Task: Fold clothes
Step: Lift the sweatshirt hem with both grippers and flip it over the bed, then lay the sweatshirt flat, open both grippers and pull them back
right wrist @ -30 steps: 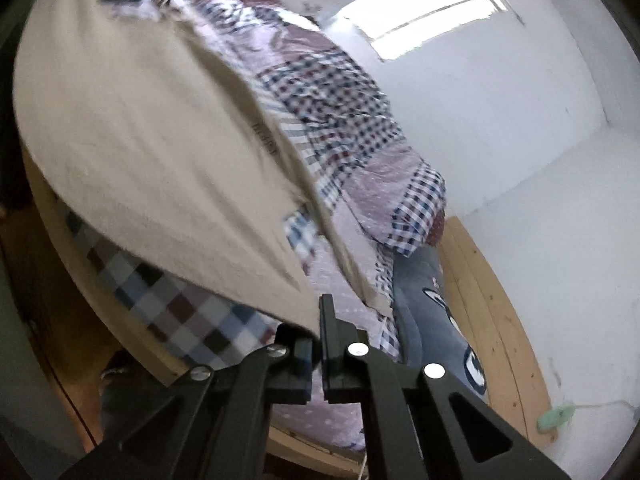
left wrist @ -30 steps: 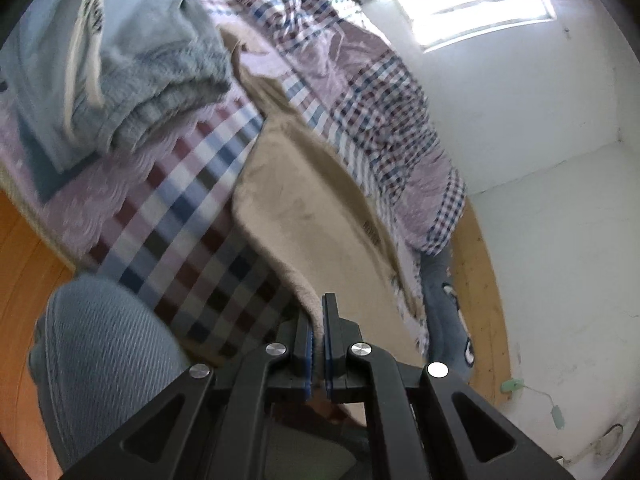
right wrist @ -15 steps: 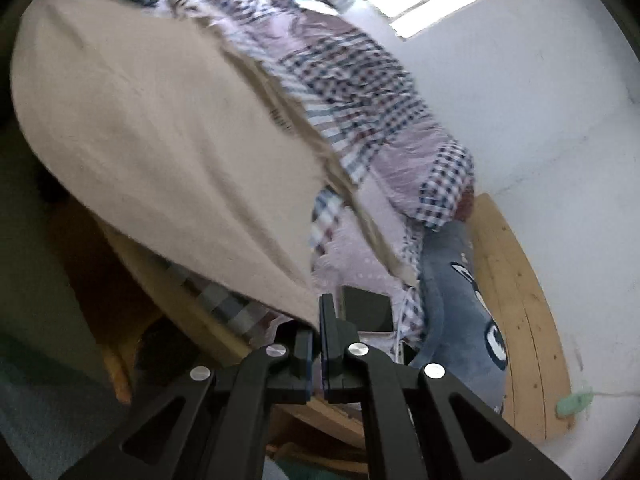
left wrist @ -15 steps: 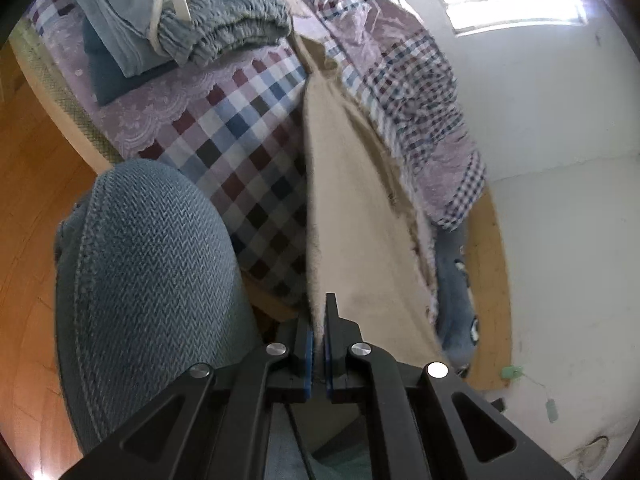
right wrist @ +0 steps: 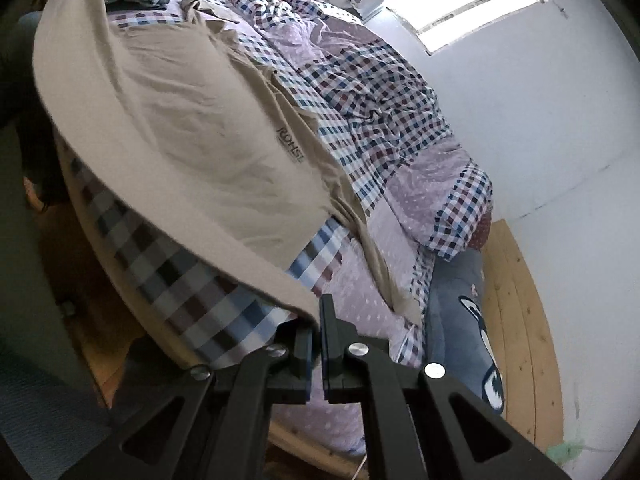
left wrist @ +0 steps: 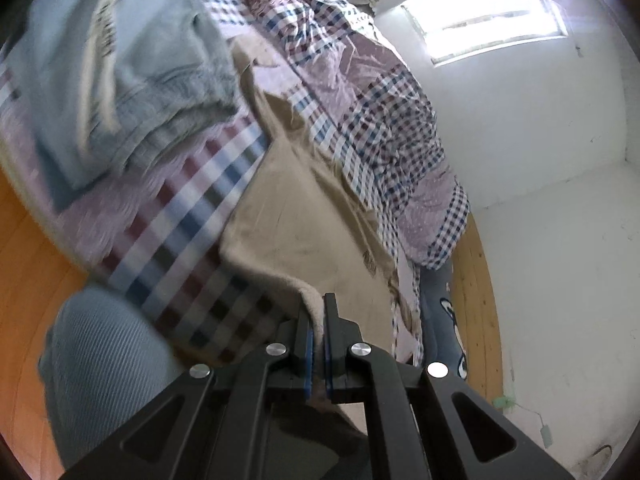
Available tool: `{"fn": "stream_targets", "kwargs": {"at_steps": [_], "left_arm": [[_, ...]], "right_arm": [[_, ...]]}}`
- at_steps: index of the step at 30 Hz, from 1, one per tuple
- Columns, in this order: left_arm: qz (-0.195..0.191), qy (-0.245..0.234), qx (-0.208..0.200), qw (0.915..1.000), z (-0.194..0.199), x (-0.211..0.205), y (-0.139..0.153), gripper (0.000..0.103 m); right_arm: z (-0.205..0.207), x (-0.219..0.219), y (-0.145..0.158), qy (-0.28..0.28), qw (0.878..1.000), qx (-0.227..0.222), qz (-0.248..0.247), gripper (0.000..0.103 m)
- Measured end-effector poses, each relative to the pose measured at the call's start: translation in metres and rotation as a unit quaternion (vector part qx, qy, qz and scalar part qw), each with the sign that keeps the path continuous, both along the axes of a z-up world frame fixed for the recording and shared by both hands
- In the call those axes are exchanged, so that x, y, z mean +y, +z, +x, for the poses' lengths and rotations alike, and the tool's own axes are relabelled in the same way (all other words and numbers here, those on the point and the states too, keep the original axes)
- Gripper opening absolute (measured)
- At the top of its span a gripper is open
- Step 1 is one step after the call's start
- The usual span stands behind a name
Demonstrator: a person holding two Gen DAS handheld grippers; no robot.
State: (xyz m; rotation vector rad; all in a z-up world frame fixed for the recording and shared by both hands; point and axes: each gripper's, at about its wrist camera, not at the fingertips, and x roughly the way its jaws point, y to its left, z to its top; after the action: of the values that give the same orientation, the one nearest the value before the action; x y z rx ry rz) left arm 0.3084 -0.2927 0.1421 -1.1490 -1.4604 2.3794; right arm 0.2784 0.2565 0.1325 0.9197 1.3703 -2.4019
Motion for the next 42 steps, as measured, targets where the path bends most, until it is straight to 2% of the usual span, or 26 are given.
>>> {"fn": "stream_targets", "kwargs": {"at_steps": [3, 7, 10, 13, 15, 20, 23, 27, 28, 29, 30, 31, 32, 35, 36, 39, 41, 42], "left_arm": [[-0.003, 0.003, -0.01, 0.9999, -0.039, -0.003, -0.009, 0.002], [-0.014, 0.007, -0.024, 0.9996, -0.091, -0.007, -0.03, 0.002], [-0.013, 0.018, -0.004, 0.9997, -0.124, -0.012, -0.039, 0.002], [-0.038, 0.017, 0.002, 0.9991, -0.142, -0.005, -0.046, 0.002], [-0.046, 0.013, -0.021, 0.9986, -0.149, -0.003, -0.063, 0.002], [-0.065, 0.007, -0.076, 0.995, -0.144, -0.003, -0.109, 0.002], [-0.07, 0.004, -0.086, 0.9938, -0.139, -0.002, -0.126, 0.002], [-0.084, -0.001, -0.084, 0.993, -0.138, 0.001, -0.127, 0.003], [-0.094, -0.002, -0.085, 0.992, -0.137, 0.002, -0.125, 0.004], [-0.103, -0.002, -0.087, 0.9909, -0.137, 0.003, -0.124, 0.011], [-0.111, 0.0, -0.089, 0.9898, -0.135, 0.003, -0.122, 0.017], [-0.119, 0.003, -0.092, 0.9886, -0.131, 0.003, -0.12, 0.035], [-0.127, 0.006, -0.095, 0.9873, -0.127, 0.002, -0.117, 0.046], [-0.135, 0.024, -0.081, 0.9872, -0.109, -0.006, -0.108, 0.058], [-0.139, 0.029, -0.072, 0.9873, -0.106, -0.007, -0.102, 0.058], [-0.162, 0.033, -0.036, 0.9856, -0.099, -0.003, -0.085, 0.066], [-0.184, 0.029, -0.008, 0.9825, -0.095, 0.004, -0.072, 0.077], [-0.191, 0.02, 0.004, 0.9814, -0.097, 0.012, -0.068, 0.08]], "right_arm": [[-0.046, 0.002, -0.006, -0.011, 1.0, -0.01, -0.01, 0.0], [-0.114, 0.004, -0.031, -0.03, 0.999, -0.025, 0.003, 0.0], [-0.158, 0.004, -0.045, -0.047, 0.999, 0.0, 0.023, 0.0], [-0.176, -0.001, -0.054, -0.061, 0.997, 0.035, 0.024, 0.0], [-0.179, -0.004, -0.069, -0.058, 0.997, 0.03, 0.039, 0.0], [-0.17, 0.005, -0.123, -0.041, 0.995, -0.027, 0.083, 0.001], [-0.169, 0.017, -0.135, -0.065, 0.994, -0.039, 0.085, 0.002], [-0.172, 0.041, -0.138, -0.117, 0.988, -0.05, 0.083, 0.006], [-0.172, 0.048, -0.136, -0.134, 0.986, -0.054, 0.081, 0.007], [-0.172, 0.054, -0.134, -0.145, 0.985, -0.055, 0.079, 0.013], [-0.17, 0.059, -0.129, -0.156, 0.984, -0.053, 0.071, 0.021], [-0.168, 0.064, -0.123, -0.167, 0.983, -0.05, 0.062, 0.025], [-0.166, 0.068, -0.116, -0.177, 0.982, -0.046, 0.042, 0.032], [-0.161, 0.079, -0.093, -0.21, 0.976, -0.033, -0.034, 0.038], [-0.16, 0.081, -0.084, -0.22, 0.972, -0.03, -0.075, 0.039], [-0.162, 0.083, -0.066, -0.242, 0.948, -0.027, -0.206, 0.042], [-0.167, 0.083, -0.058, -0.248, 0.92, -0.028, -0.301, 0.043], [-0.17, 0.081, -0.057, -0.252, 0.908, -0.03, -0.332, 0.045]]}}
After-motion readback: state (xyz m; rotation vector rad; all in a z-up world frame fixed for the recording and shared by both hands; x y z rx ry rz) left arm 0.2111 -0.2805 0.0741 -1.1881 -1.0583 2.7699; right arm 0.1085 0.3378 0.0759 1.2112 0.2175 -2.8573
